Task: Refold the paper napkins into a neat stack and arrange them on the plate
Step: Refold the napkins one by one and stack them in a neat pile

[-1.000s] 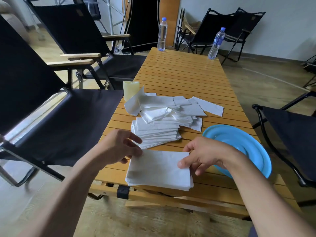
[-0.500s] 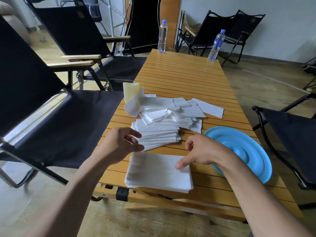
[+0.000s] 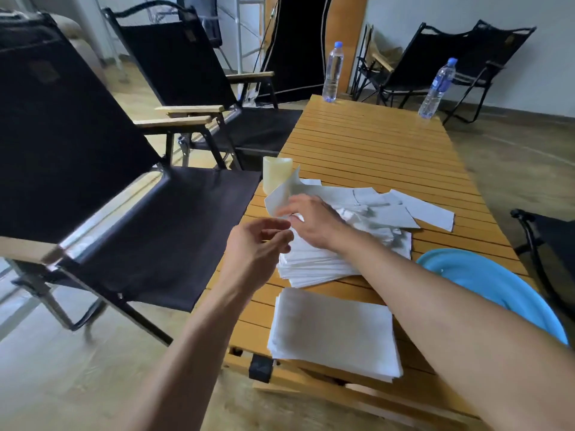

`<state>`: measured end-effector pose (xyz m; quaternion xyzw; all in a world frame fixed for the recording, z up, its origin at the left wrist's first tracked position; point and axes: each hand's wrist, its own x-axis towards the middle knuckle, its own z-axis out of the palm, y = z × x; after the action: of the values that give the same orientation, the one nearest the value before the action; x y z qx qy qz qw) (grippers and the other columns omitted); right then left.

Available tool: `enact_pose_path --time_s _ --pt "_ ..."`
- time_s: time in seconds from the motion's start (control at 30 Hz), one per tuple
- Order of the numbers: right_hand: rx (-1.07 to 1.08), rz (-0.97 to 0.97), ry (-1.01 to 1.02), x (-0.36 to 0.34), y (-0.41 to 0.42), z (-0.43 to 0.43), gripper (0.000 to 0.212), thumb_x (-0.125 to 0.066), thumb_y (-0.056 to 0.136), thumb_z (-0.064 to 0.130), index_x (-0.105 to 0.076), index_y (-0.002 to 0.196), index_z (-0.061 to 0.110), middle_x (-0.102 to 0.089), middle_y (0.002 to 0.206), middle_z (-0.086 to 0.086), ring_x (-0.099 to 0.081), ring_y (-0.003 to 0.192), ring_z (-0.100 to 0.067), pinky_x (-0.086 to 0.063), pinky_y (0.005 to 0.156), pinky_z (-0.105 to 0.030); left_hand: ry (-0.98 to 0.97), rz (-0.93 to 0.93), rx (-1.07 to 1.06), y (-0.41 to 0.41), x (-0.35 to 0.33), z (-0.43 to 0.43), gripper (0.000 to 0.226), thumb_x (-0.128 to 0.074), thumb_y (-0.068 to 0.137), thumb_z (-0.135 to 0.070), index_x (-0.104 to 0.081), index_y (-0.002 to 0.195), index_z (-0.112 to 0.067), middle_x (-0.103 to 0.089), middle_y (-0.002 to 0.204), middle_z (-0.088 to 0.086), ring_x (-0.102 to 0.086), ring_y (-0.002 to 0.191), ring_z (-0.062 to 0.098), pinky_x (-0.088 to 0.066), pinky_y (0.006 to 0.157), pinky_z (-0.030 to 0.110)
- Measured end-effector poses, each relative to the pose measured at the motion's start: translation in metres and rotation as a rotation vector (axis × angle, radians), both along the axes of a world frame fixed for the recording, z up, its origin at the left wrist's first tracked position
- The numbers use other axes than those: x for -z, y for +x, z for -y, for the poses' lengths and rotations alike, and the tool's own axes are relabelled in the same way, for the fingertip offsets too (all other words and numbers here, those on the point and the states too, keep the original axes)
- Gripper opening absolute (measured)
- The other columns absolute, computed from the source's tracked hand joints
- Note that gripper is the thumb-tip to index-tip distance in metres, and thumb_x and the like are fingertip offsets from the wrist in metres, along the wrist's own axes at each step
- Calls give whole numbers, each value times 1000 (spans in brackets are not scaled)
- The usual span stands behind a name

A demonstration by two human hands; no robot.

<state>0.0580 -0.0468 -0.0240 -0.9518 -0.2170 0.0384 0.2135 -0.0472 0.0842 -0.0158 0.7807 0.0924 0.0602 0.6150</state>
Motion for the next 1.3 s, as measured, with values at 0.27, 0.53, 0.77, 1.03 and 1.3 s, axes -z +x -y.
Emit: enact_pose_path --time_s 0.27,0.53,0.77,1.03,1.3 --pt "-96 -6 -465 27 24 -56 46 -51 98 26 -45 143 15 -39 149 -11 -27 145 -28 -19 117 -49 -215 17 -156 13 3 -12 10 -70 91 -14 -72 92 -25 -78 80 -1 -72 64 4 -52 55 16" --pt "147 253 429 1 -11 -21 29 -79 84 34 -76 105 14 -76 107 0 -68 98 -11 -49 86 -23 -192 -54 -267 12 6 -18 40 -70 91 -13 -61 127 -26 -69 117 -2 -68 100 12 -58 89 35" --pt "154 -234 1278 -58 -80 48 36 -85 70 10 -59 91 22 -69 83 1 -63 79 -17 -52 72 -32 -546 -144 238 1 -8 -20 56 -71 87 -48 -60 136 -25 -71 124 -4 -65 117 23 -51 91 41" --pt "330 -440 1349 -52 -131 103 34 -77 77 9 -71 110 14 -75 103 -6 -69 87 -17 -55 67 -29 -512 -203 416 -10 -11 -22 39 -89 65 -23 -79 101 -14 -76 99 11 -72 79 19 -58 62 27" --pt "400 -578 1308 -44 -137 107 31 -73 79 7 -73 110 10 -76 104 -8 -71 88 -18 -58 67 -27 -186 -233 706 -21 -14 -12 55 -84 75 -41 -67 126 -30 -71 125 -3 -66 116 12 -55 89 29"
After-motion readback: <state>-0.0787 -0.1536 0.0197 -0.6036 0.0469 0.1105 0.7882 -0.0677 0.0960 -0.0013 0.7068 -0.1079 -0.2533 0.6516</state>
